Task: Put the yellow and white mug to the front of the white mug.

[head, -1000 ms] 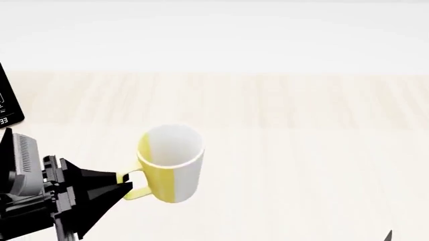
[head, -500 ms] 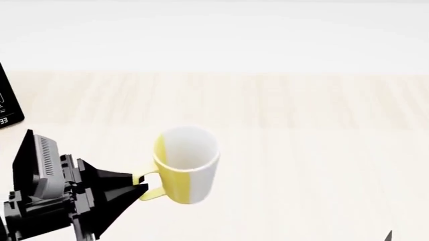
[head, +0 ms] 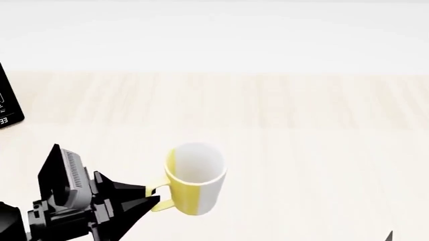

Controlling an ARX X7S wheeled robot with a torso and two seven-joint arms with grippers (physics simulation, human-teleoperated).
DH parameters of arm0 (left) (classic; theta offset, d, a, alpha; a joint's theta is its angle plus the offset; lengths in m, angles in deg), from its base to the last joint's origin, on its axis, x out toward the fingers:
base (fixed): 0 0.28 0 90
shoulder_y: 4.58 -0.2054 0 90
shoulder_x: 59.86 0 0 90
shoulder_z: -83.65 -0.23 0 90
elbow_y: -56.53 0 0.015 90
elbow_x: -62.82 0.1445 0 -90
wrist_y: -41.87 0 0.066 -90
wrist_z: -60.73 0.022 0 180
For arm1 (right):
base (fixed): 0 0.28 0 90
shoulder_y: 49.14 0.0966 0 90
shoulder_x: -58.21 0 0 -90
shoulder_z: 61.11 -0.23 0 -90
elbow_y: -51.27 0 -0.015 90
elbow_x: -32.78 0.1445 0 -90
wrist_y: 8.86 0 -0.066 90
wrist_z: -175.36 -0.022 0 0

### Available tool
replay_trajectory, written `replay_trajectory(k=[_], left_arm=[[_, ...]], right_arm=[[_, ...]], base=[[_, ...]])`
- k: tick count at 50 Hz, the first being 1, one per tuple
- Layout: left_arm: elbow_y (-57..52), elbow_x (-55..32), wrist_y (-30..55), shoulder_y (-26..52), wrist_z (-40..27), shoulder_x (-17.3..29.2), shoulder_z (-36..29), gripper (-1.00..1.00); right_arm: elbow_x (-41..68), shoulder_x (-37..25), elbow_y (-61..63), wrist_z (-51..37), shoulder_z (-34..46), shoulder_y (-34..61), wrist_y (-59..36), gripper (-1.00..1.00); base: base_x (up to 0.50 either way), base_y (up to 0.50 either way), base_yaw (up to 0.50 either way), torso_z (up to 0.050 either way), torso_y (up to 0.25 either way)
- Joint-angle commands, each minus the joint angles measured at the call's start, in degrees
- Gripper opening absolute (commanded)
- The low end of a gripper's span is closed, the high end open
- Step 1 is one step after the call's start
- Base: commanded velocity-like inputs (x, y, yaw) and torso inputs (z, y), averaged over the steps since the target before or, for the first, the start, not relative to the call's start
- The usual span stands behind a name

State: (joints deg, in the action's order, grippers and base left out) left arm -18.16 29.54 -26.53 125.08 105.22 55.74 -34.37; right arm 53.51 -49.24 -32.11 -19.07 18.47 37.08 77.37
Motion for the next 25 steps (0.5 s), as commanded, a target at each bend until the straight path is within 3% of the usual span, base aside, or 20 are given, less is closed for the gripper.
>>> replay_trajectory(k=[1, 25], left_arm=[[4.5, 1.39, -2.19, 0.17, 0.82, -1.77, -1.32, -1.0], [16.46, 4.27, -10.35, -1.0, 4.7, -5.96, -3.55, -1.0]], right_arm=[[0.24, -0.18, 0.08, -0.16, 0.04, -0.07, 0.08, 1.0], [0.52, -0.47, 0.33, -0.51, 0.28, -0.36, 0.26, 1.0]], base=[[0.0, 0.0, 0.0, 0.0, 0.0], [0.0, 0.0, 0.0, 0.0, 0.0]])
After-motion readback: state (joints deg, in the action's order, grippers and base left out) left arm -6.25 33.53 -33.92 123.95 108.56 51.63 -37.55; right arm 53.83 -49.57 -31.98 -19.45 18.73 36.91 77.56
